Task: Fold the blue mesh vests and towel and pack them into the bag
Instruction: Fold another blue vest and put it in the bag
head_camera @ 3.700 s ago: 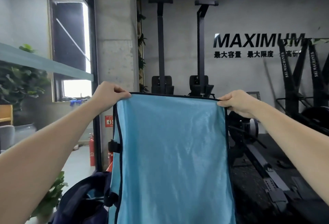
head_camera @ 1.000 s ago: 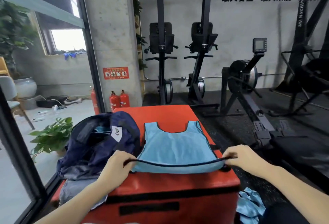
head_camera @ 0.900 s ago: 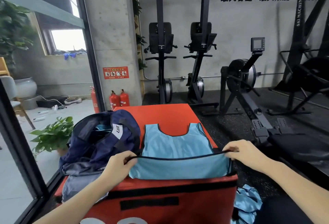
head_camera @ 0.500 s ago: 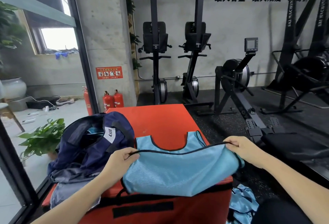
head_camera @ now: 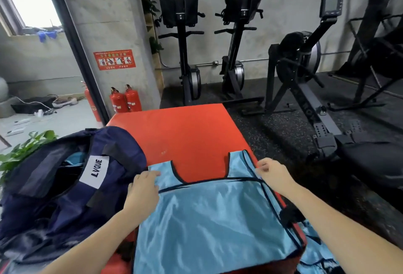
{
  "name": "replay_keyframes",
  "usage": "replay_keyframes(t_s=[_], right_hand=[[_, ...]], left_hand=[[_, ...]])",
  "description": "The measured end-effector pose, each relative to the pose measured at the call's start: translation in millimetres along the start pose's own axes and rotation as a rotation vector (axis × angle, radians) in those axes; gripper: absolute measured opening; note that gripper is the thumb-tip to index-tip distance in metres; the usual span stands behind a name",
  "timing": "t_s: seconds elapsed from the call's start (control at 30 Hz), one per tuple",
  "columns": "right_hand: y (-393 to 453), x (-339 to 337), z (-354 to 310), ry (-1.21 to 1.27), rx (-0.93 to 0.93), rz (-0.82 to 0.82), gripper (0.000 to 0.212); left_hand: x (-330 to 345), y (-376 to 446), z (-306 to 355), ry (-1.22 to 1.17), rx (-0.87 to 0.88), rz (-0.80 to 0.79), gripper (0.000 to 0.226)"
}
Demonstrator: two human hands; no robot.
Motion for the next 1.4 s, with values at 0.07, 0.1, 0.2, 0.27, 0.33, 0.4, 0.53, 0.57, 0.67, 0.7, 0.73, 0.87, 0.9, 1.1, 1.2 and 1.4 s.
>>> replay_keyframes(t_s=[0.07,0.1,0.2,0.27,0.33,0.4,0.53,0.57,0.67,0.7,0.73,0.87,0.9,1.1,1.2,1.4], right_hand=[[17,13,10,0.008,0.010,0.042,0.016],[23,18,12,0.004,0.005,0.065,0.014],[43,29,12,-0.126,-0.028,0.116,0.016],[57,36,4,-0.258,-0.077,0.133,0.026],[71,42,-4,-0.351,-0.103,0.138,0.037],[83,46,-10,-0.475,-0.113,0.164,0.041],[97,47,-15,-0.499,-0.137,0.232,0.027],[99,47,-15,-0.471,-0.123,0.230,0.023],[112,41,-3,-0.159,0.013,0.209,0.021],[117,37,1,-0.010,0.040,0.199,0.022],[121,33,4,0.115,0.050,0.180,0.021],[126,34,19,0.277,0.107,0.068,0.019],[128,39,25,0.286,0.140,0.030,0.025],[119,35,22,0.213,0.134,-0.137,0.053],[104,30,22,0.054,0.087,-0.124,0.050],[87,22,35,0.133,0.110,-0.103,0.045]], left_hand=[[22,13,24,0.069,0.057,-0.025,0.038],[32,20,40,0.036,0.095,-0.031,0.038],[67,47,85,-0.100,0.192,-0.041,0.035],[91,69,114,-0.176,0.235,-0.080,0.033],[113,93,142,-0.248,0.247,-0.112,0.032],[131,118,164,-0.314,0.236,-0.105,0.030],[148,157,188,-0.488,0.139,-0.053,0.024],[150,163,191,-0.509,0.123,-0.035,0.023],[152,169,190,-0.560,0.070,0.035,0.025],[151,170,188,-0.576,0.064,0.077,0.025],[150,169,185,-0.581,0.065,0.117,0.024],[152,168,181,-0.532,0.116,0.180,0.021],[155,168,180,-0.521,0.125,0.166,0.020],[167,159,196,-0.066,0.201,-0.031,0.034],[155,148,209,0.056,0.255,0.022,0.033],[170,102,232,0.003,0.443,-0.055,0.043]])
Point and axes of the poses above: each hand's wrist, its own y-axis towards the middle knuckle, its own x-axis out of the palm, z = x × y, the point moved 7 cm from there along y, towards the middle knuckle, and after that the axes turned 8 degrees about x, right-handed, at the moved point
